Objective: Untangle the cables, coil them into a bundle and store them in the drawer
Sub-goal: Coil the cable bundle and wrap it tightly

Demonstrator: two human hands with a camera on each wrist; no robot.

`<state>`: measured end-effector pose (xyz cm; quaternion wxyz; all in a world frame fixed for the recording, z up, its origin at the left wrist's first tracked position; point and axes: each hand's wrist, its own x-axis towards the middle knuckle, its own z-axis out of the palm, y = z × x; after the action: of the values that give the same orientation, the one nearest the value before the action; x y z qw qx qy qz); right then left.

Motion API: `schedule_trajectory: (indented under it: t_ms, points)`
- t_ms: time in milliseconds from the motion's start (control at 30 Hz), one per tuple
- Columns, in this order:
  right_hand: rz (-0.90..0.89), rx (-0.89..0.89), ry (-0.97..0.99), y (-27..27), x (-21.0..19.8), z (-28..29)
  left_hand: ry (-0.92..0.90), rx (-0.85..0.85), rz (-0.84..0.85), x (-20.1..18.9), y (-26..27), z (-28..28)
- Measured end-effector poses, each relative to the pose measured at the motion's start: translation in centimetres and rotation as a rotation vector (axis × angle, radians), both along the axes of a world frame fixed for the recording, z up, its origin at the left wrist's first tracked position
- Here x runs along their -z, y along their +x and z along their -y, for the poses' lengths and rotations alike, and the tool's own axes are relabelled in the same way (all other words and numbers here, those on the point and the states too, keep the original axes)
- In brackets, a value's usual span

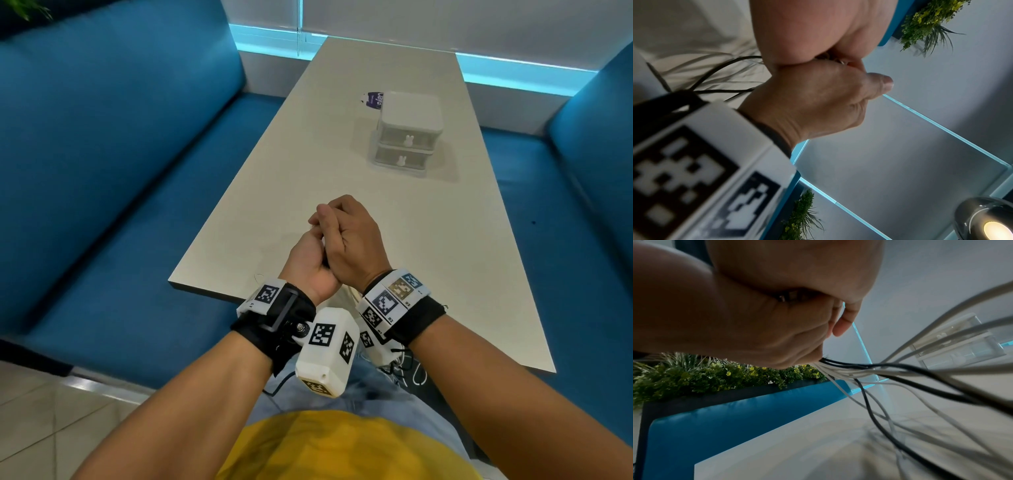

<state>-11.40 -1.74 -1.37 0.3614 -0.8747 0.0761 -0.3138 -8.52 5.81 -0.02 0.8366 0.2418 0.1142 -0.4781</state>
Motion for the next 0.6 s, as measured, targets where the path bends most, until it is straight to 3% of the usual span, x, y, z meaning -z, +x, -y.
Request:
schedule_trajectory:
  t_ms: [167,300,467,600]
  points:
    - [-0.146,-0.109,-0.068,-0.4,-1.1,0.5,0.079,0.044,0.087,0.2,1.0,0.0]
    - [-0.19,-0.154,0.287,-0.3,-2.7,2.9,0.165,0.146,0.11,-0.3,2.0,-1.1]
    - [-0.524,-0.335,-0.104,0.7,-3.9,5.9,0.249,0.343,0.331,-1.9,2.0,-2.5]
    - [-0.555,-0.351,-0.092,1.9,-4.1,5.1,0.266,0.393,0.477,-3.3,2.1,-2.5]
